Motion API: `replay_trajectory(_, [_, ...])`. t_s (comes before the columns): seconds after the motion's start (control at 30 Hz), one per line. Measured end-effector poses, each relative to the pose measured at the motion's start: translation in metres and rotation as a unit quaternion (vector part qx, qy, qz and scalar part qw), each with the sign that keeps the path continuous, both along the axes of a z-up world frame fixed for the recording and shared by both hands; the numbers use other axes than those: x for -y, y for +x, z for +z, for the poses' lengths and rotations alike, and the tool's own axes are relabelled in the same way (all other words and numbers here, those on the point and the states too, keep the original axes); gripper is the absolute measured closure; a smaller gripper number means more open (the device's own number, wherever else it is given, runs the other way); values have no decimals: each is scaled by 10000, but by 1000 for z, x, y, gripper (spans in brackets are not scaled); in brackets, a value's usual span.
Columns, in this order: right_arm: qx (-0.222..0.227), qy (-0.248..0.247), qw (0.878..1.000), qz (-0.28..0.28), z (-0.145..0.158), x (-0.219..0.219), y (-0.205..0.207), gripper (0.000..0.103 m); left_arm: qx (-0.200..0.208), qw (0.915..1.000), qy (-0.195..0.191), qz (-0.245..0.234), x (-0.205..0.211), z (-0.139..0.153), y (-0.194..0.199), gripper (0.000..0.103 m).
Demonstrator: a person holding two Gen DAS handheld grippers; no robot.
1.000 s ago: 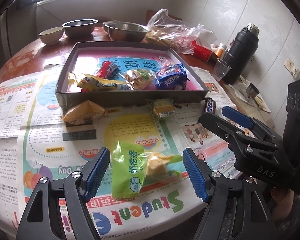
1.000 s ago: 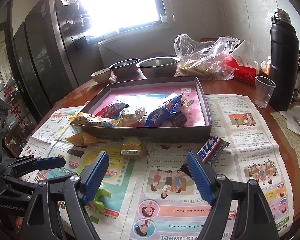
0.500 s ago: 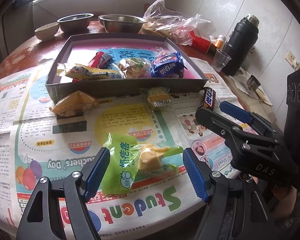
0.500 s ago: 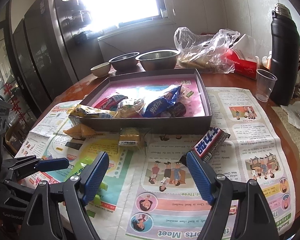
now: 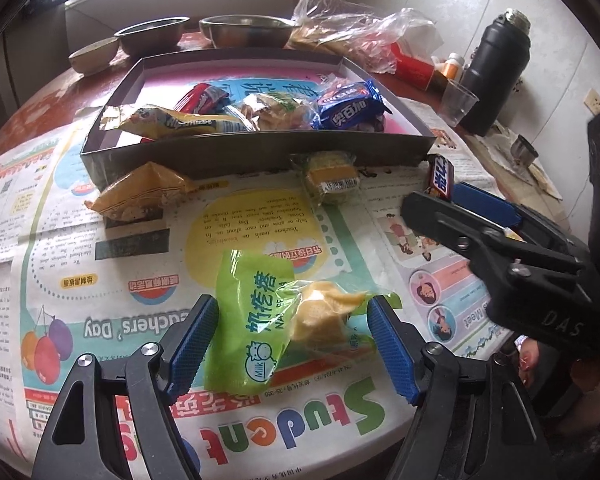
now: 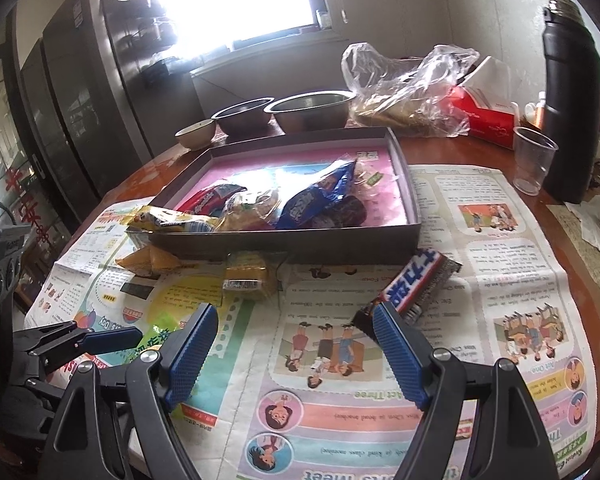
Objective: Organize snacks
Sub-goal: 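Grasp the green snack bag with the left gripper while the right gripper grasps the yellow cake pack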
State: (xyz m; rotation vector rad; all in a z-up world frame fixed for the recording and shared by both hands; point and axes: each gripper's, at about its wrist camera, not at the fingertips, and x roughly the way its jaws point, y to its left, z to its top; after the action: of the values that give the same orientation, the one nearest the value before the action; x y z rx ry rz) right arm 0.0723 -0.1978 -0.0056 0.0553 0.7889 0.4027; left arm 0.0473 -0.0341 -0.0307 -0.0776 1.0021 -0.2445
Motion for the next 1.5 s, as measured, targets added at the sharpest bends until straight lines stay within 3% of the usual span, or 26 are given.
replay_trajectory(0.5, [-338, -290, 9982, 409, -24, -48, 41, 24, 236, 9991, -92, -352, -5, -1, -2, 25])
replay_trajectory(0.6, [-370, -310, 9982, 365, -28, -53, 47, 24, 300, 9990, -46, -339, -7, -1, -2, 33])
replay_trajectory(0.73, [-278, -478, 9977, 392, -30, -60, 49, 46, 366, 9987, -47, -344, -10, -1, -2, 39])
replay_trajectory(0.8, [-269, -471, 9975, 446, -30, -62, 49, 50, 386, 9986, -82, -350, -12, -1, -2, 42])
replay_trajectory(0.9, [-215, -516, 9974, 455, -29, -62, 46, 61, 405, 9985, -164, -328, -16, -1, 0, 55])
replay_trajectory(1.23, [-199, -159, 9990, 368, -25, -43, 34, 62, 339, 9982, -421, -264, -21, 1, 2, 60])
replay_trajectory(1.5, [-54, 143, 9996, 226, -10, -19, 27, 62, 512, 9974, -461, -212, -21, 18, 1, 60])
